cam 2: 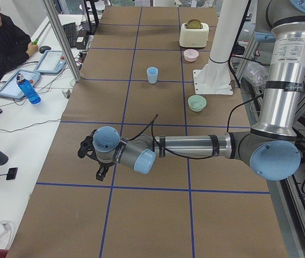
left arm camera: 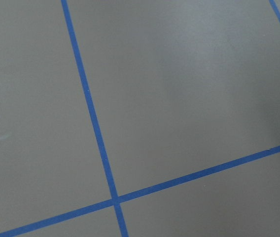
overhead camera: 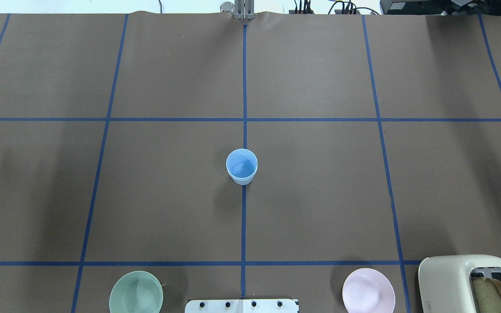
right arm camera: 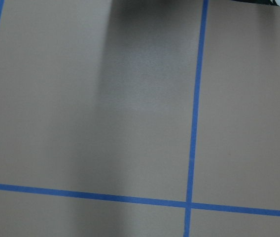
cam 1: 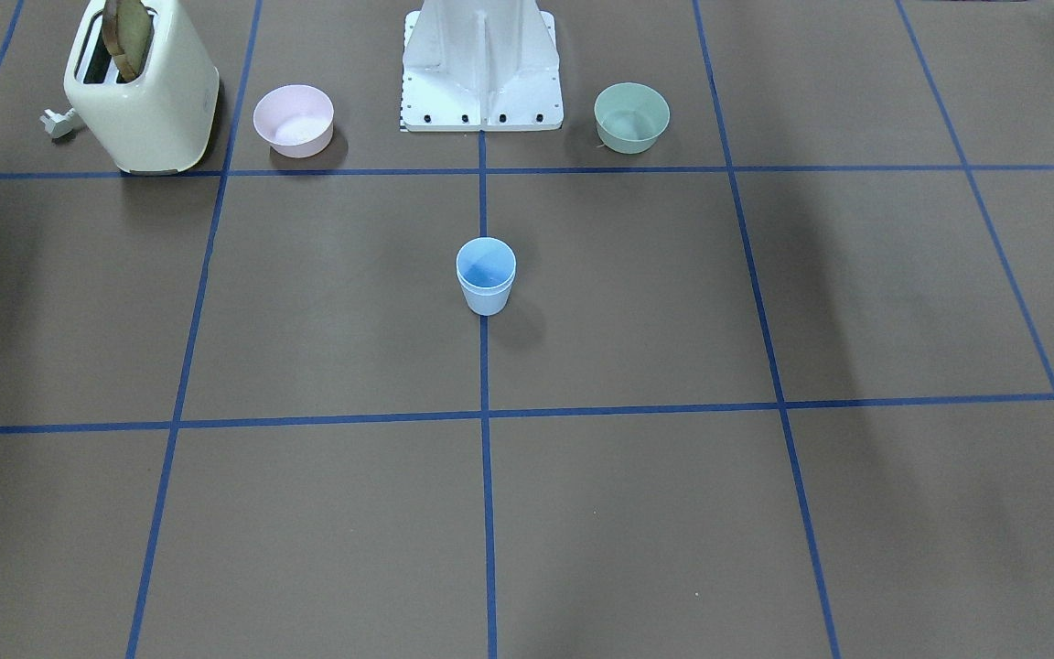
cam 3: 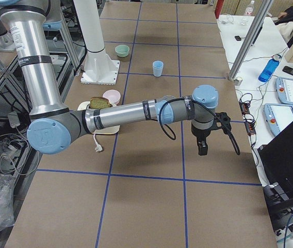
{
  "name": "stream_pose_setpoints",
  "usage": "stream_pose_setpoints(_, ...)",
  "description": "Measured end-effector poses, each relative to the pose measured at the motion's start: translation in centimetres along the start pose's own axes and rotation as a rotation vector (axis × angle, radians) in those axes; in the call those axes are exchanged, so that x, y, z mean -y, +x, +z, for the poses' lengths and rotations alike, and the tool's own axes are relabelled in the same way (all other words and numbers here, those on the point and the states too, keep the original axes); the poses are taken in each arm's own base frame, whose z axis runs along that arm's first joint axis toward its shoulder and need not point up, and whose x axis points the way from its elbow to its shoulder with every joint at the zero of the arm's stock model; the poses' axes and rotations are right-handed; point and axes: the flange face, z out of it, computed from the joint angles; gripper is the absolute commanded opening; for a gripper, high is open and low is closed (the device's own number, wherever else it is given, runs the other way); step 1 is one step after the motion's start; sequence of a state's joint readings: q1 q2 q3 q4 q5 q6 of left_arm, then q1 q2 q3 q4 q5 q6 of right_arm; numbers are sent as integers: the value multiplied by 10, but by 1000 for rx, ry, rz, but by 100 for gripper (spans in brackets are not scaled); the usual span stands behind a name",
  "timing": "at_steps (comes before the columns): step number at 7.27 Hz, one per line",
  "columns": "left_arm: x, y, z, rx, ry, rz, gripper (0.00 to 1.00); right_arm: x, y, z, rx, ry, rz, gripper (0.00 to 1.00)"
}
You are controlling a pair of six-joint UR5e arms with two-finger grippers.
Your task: Stack blue cups with both arms
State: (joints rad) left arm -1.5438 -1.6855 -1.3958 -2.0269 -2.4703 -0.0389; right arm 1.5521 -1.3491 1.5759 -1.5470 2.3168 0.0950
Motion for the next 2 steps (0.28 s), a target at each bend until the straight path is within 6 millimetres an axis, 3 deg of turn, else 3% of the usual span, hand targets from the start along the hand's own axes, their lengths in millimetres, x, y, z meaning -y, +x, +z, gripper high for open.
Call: stream_pose_setpoints(2,-1,-1,0,-2,-2,-1,99,2,1,-2,1,4,-14,100)
